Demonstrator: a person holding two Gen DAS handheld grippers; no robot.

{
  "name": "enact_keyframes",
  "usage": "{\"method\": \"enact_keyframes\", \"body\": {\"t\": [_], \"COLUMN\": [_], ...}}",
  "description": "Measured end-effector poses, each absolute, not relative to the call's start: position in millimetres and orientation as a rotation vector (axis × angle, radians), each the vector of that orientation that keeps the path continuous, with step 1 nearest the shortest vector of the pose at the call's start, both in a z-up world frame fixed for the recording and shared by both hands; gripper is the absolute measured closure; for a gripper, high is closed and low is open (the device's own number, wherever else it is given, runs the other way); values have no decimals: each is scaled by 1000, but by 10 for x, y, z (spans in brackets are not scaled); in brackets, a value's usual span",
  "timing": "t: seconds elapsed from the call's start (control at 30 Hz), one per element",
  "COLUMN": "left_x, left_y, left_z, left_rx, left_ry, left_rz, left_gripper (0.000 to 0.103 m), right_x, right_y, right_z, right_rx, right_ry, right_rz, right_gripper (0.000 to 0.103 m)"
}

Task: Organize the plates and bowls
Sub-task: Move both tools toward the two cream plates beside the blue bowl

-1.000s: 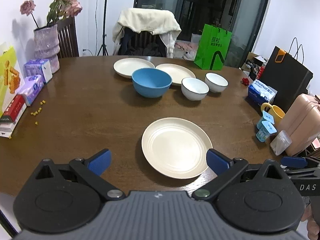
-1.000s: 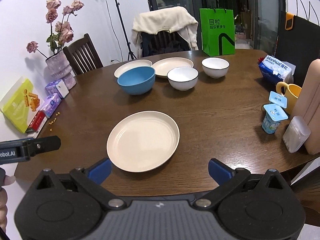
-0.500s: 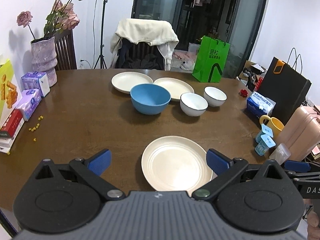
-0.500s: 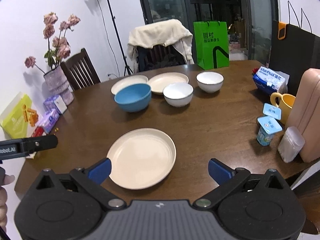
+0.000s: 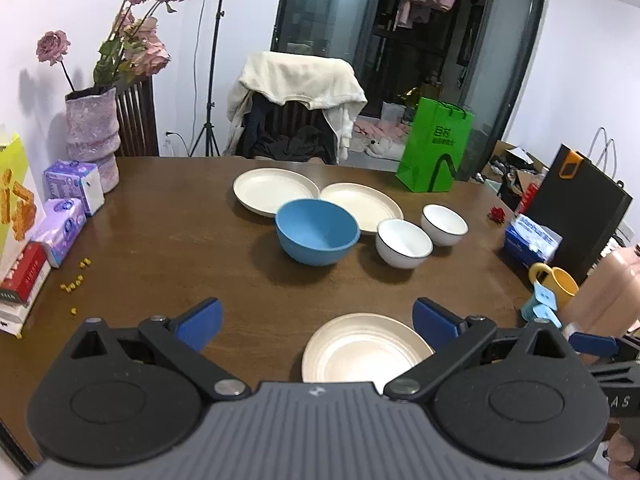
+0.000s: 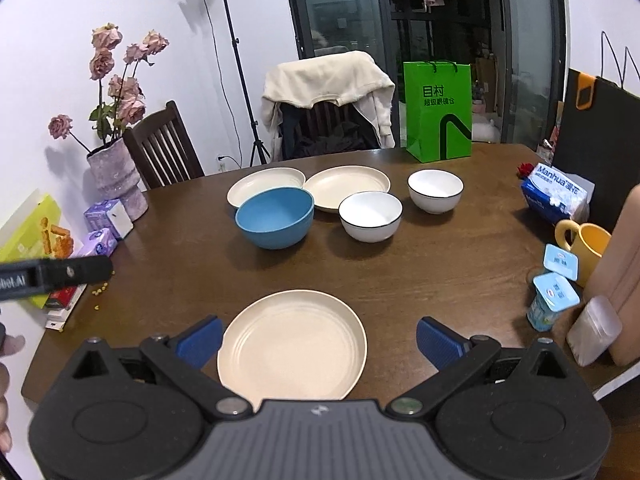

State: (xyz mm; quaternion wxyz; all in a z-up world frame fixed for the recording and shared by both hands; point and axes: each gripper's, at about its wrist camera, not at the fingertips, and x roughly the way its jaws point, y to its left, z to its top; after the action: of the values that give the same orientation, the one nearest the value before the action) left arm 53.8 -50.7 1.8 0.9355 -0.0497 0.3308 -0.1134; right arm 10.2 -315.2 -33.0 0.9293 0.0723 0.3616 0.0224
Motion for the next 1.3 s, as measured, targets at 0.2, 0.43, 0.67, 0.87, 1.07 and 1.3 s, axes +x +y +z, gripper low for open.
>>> {"method": "enact_keyframes", "body": {"t": [0.2,0.43,0.67,0.87,1.07,1.3], "left_x": [789,1081,1449,1826,2275,2795], "left_y": [-412,-240,0,129,181,210], "left_z": [146,288,507,608,632,542], "left_rx": [-95,-93,-97,-68,-57,-46], "left_ry": [690,701,720,733,755,807], "left_rz": [-226,-206,-154,-138,-137,-141], "left_gripper": [0,0,0,0,0,0], "right_x": [302,579,964,1367,1831,2335], "right_y": [-3083,-2927,-2839,-2794,-2730,-2577], "right_z": [-258,-113,21,93,122,151], "right_rx": [125,79,81,90,123,112], "right_ry": [749,760,794,819,853,862], "right_rz": [78,114,116,108,98,101], "right_gripper": [0,0,0,0,0,0]}}
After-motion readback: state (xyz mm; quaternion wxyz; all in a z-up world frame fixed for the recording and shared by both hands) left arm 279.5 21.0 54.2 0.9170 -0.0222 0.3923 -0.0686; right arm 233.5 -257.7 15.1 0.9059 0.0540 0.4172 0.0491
